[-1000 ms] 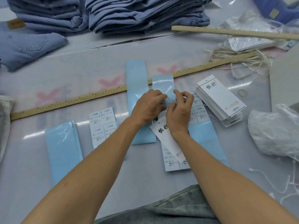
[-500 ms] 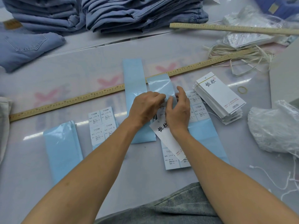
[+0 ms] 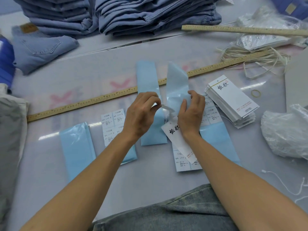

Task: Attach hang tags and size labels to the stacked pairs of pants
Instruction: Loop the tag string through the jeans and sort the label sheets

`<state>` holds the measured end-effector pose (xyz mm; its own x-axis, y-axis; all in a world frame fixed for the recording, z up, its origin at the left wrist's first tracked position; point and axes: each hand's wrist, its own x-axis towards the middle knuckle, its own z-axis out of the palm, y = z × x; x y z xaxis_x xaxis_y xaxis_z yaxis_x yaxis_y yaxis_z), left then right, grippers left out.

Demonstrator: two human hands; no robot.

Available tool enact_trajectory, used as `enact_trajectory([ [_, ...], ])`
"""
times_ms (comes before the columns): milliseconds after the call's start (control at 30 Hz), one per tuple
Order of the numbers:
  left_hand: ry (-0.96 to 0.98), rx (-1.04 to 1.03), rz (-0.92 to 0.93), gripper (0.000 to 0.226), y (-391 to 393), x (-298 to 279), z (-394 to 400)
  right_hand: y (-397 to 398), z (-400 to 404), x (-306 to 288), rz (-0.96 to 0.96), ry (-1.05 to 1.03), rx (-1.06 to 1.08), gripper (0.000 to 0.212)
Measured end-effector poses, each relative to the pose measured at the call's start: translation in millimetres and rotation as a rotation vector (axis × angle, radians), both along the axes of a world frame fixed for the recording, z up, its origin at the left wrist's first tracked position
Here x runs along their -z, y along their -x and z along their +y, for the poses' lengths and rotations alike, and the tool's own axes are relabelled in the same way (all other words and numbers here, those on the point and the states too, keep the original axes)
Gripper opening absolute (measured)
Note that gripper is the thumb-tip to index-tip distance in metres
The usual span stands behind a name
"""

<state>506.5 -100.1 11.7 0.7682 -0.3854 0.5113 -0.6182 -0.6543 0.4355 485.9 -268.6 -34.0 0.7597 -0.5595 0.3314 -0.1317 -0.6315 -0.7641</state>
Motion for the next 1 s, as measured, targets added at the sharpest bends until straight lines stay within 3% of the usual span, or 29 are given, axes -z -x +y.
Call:
enact_trajectory([
  [100,0.503,-0.241,0.419,0.009,14.1,-12.3,10.7,1.6,2.8,-3.1,-0.064,0.106,0.040,0.025],
  [167,0.692,-0.347,0.600,0.012,20.7,-18.2,12.8,4.5,6.0,-3.7,-0.123,0.246,-0.002,0.022],
  [233,0.592,-0.365,0.654,0.014,26.7,-22.3,14.4,7.3,8.6,-1.8,-0.208,0.374,-0.122,0.019],
  [300,0.367,-0.352,0.651,0.013,29.2,-25.2,15.7,9.0,10.6,0.7,-0.268,0.458,-0.266,0.021],
  [400,-0.044,-0.300,0.557,0.005,28.1,-28.1,18.9,10.2,14.2,5.6,-0.302,0.580,-0.425,0.025],
  [467,-0.176,-0.252,0.474,0.004,26.5,-29.5,20.1,10.0,15.6,7.9,-0.316,0.619,-0.466,0.022],
  [700,-0.254,-0.138,0.304,0.005,26.2,-30.3,20.1,8.6,15.2,6.6,-0.328,0.640,-0.468,0.007],
  [1000,-0.261,-0.080,0.213,0.006,23.5,-30.2,19.1,9.8,15.5,5.5,-0.320,0.631,-0.503,0.008],
])
